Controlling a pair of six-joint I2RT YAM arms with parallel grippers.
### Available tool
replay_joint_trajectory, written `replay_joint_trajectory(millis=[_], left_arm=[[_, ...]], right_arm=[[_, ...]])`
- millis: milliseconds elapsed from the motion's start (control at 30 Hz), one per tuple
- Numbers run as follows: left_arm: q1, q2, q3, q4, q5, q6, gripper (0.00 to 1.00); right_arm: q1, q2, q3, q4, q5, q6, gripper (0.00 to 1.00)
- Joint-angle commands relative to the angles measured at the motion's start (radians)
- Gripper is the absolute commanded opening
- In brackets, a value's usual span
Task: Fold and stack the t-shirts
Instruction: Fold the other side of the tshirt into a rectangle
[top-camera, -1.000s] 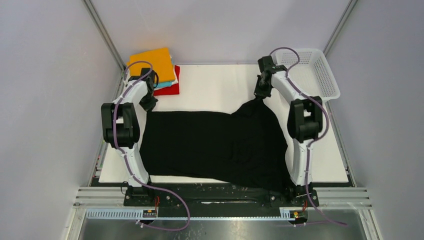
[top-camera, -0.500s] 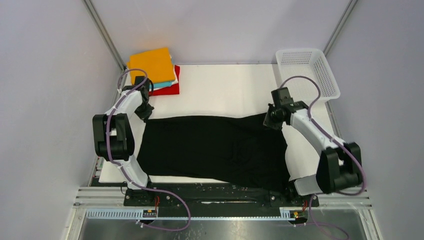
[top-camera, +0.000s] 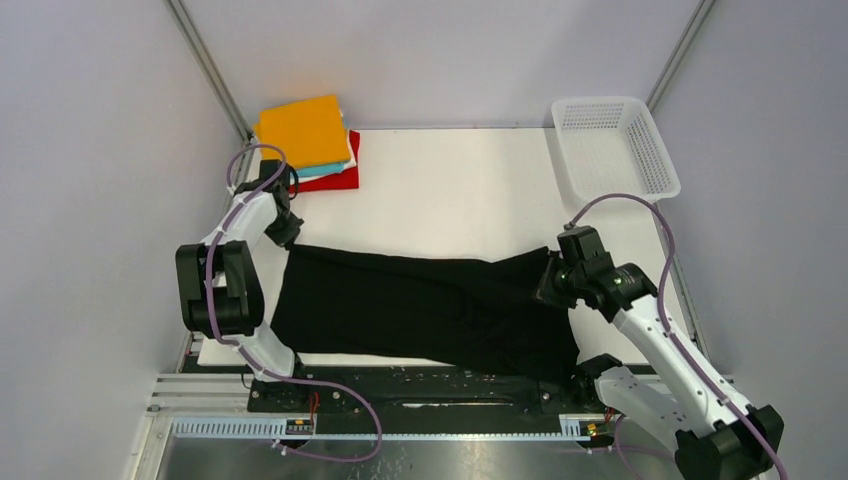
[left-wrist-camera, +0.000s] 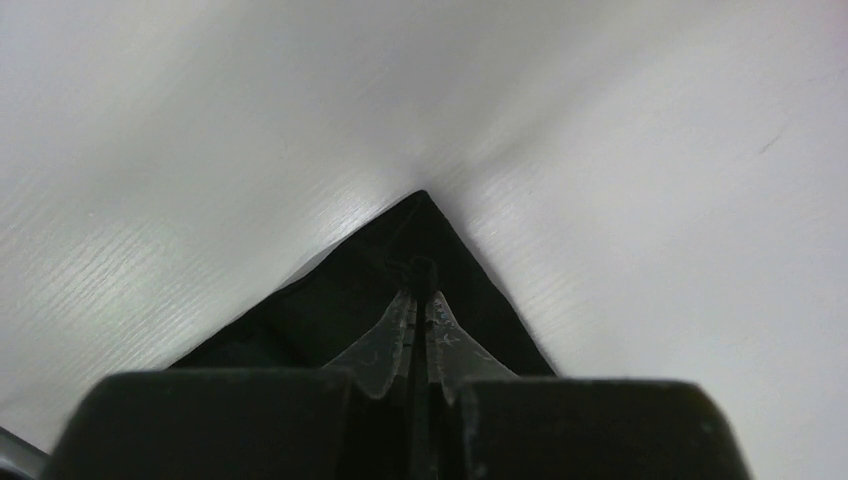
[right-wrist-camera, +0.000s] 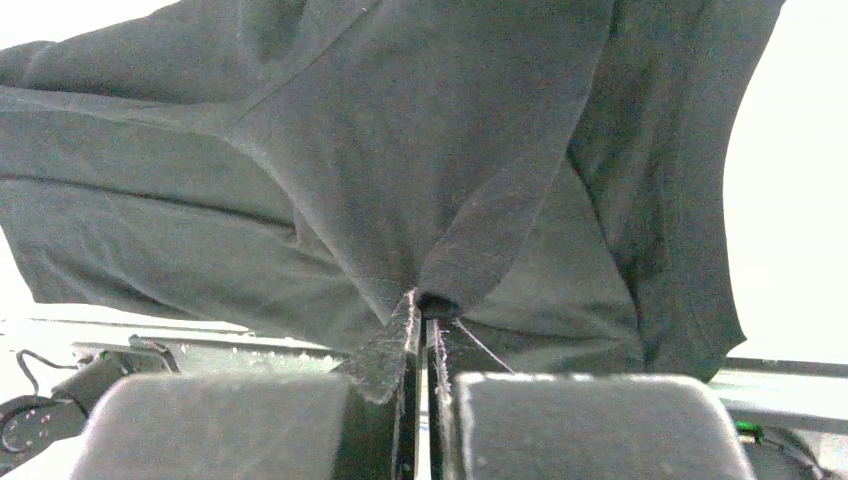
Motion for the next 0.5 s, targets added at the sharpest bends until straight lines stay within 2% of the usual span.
replay_joint_trajectory(millis=[0,167,300,367,433,467], left_arm=[[0.007,-0.081,-0.039,0.030,0.009,0.009,0.00],[0.006,-0.125,-0.107,0.030,-0.006,-0.014,0.00],[0.012,-0.156,-0.169,0.027,-0.055,-0.047,0.00],[0.021,-0.161,-0.177,0.022,-0.065,-0.056,0.00],[0.033,-0.156,-0.174,0.012,-0.070,-0.062,0.00],[0.038,-0.153,-0.173,0.008,-0.075,-0.064,0.04]], right_arm=[[0.047,-0.081,-0.018,-0.095,-0.018,0.085,0.01],[0.104,-0.194,-0.130,-0.098,-0.007,0.219,0.01],[0.189,-0.274,-0.300,0.048,-0.083,0.340,0.03],[0.252,-0.281,-0.350,0.097,-0.110,0.372,0.07],[0.291,-0.260,-0.370,0.060,-0.103,0.366,0.12],[0.307,-0.250,-0.372,0.042,-0.103,0.342,0.15]])
